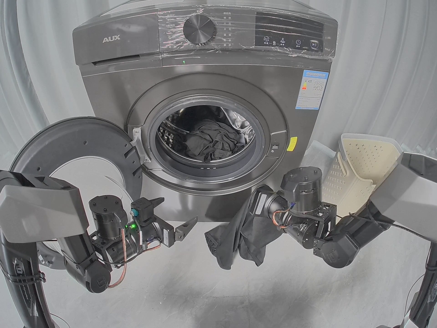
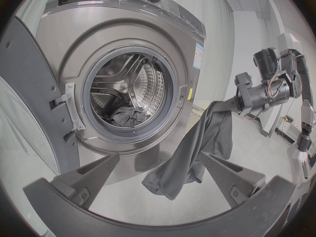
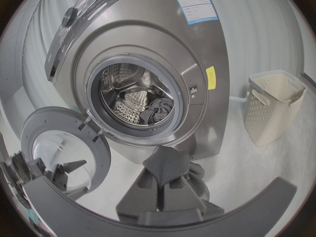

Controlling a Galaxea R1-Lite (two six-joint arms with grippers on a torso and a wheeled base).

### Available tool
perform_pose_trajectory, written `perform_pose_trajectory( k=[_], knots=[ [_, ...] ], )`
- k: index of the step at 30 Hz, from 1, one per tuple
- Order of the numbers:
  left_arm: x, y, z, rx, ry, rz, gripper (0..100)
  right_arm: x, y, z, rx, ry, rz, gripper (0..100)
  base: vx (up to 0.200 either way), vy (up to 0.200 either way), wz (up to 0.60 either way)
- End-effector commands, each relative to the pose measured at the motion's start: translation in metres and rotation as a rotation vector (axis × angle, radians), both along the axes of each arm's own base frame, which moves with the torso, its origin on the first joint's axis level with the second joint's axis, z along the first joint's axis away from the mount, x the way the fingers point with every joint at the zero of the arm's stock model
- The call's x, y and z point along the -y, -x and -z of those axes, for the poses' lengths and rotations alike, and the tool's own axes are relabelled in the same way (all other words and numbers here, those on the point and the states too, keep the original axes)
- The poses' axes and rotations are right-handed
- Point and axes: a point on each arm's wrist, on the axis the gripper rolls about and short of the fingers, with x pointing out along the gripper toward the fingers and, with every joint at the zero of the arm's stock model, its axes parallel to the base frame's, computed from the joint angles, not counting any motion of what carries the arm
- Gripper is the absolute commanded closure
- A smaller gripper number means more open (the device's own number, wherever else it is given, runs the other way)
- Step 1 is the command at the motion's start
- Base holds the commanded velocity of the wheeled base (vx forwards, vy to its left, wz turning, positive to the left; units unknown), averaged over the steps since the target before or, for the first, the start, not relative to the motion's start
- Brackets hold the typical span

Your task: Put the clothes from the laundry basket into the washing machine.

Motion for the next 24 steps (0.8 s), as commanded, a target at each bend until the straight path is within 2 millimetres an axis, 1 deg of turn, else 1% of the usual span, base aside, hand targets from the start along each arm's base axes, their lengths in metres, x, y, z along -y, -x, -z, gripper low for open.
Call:
perform_pose_trajectory(
  k=[1,3,5,8,9,11,12,13,19,21,24],
  knots=[
    [0.001,0.0,0.001,-0.001,-0.001,0.002,0,-0.002,0.013,-0.026,0.023,-0.067,-0.018,100,0.0,0.0,0.0],
    [0.001,0.001,0.001,-0.004,-0.002,0.003,0,-0.014,0.023,-0.034,0.023,-0.109,-0.068,100,0.0,0.0,0.0],
    [0.001,0.002,0.001,-0.004,-0.002,0.008,0,-0.021,0.031,-0.046,0.018,-0.164,-0.109,100,0.0,0.0,0.0],
    [0.001,0.002,0.002,-0.007,-0.003,0.009,0,-0.025,0.041,-0.066,-0.003,-0.259,-0.152,100,0.0,0.0,0.0],
    [0.001,0.002,0.002,-0.007,-0.003,0.009,0,-0.026,0.043,-0.069,-0.01,-0.275,-0.161,100,0.0,0.0,0.0],
    [0.001,0.002,0.002,-0.008,-0.003,0.011,0,-0.028,0.05,-0.085,-0.025,-0.351,-0.194,100,0.0,0.0,0.0],
    [0.001,0.002,0.002,-0.008,-0.003,0.011,0,-0.027,0.051,-0.086,-0.026,-0.355,-0.195,100,0.0,0.0,0.0],
    [0.002,0.002,0.003,-0.01,-0.004,0.012,0,-0.027,0.051,-0.092,-0.022,-0.387,-0.199,100,0.0,0.0,0.0],
    [0.005,0.005,0.005,-0.018,-0.007,0.025,0,-0.031,0.046,-0.108,0.056,-0.461,-0.206,100,0.0,0.0,0.0],
    [0.006,0.008,0.006,-0.027,-0.011,0.035,0,-0.033,0.044,-0.111,0.074,-0.476,-0.208,100,0.0,0.0,0.0],
    [0.009,0.014,0.009,-0.044,-0.017,0.067,0,-0.038,0.039,-0.102,0.063,-0.465,-0.196,100,0.0,0.0,0.0]
  ],
)
